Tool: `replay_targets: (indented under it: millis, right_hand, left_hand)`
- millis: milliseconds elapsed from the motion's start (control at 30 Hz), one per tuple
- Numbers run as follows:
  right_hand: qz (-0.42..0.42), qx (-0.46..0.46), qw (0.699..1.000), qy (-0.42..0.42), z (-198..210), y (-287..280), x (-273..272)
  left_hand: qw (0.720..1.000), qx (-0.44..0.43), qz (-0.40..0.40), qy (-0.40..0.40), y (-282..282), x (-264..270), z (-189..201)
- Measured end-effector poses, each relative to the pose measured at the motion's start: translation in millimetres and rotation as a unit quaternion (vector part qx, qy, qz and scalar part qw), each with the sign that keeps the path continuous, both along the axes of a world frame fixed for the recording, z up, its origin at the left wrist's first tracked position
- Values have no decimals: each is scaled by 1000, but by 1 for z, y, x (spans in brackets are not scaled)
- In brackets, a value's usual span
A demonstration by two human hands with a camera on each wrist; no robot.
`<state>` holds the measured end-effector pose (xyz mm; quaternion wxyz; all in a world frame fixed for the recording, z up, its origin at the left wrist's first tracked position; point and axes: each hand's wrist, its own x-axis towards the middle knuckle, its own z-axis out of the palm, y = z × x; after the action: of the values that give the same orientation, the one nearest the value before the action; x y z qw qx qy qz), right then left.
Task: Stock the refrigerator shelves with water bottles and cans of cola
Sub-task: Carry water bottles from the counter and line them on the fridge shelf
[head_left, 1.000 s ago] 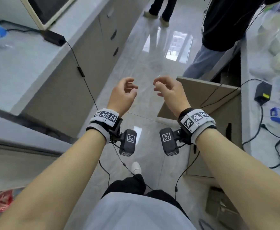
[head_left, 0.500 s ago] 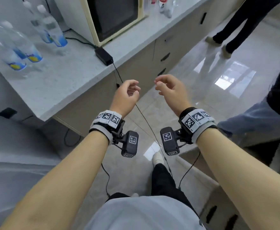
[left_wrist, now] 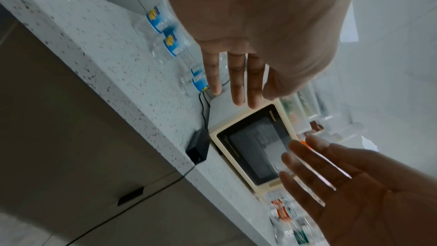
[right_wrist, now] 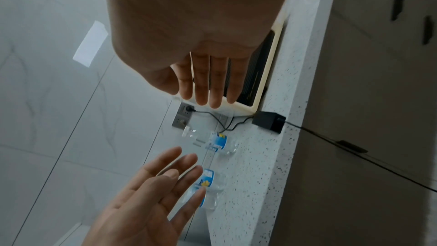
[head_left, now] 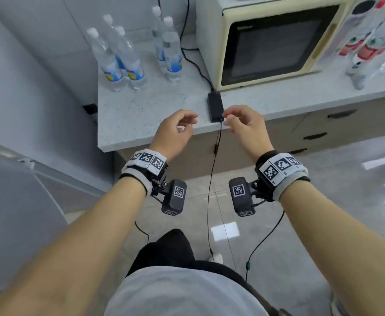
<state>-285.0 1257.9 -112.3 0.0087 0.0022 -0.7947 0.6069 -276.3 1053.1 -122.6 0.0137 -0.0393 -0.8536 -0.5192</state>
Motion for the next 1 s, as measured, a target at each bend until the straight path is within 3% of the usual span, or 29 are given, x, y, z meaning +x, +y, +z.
replay_targets:
  millis: [267, 600, 800, 1000]
  right_hand:
    - [60, 36, 997, -13, -6, -49, -112]
    - [28, 141, 990, 15, 1, -125, -290]
    - [14, 103, 994, -31, -5, -175, -372]
    - [41, 98, 992, -67, -40, -194, -389]
  left_hand:
    - [997, 2, 76, -14, -67, -88, -15]
    - [994, 32, 66, -76, -147, -212, -56]
    - [991, 27, 72, -106, -180, -233, -64]
    - [984, 25, 113, -139, -205, -225, -69]
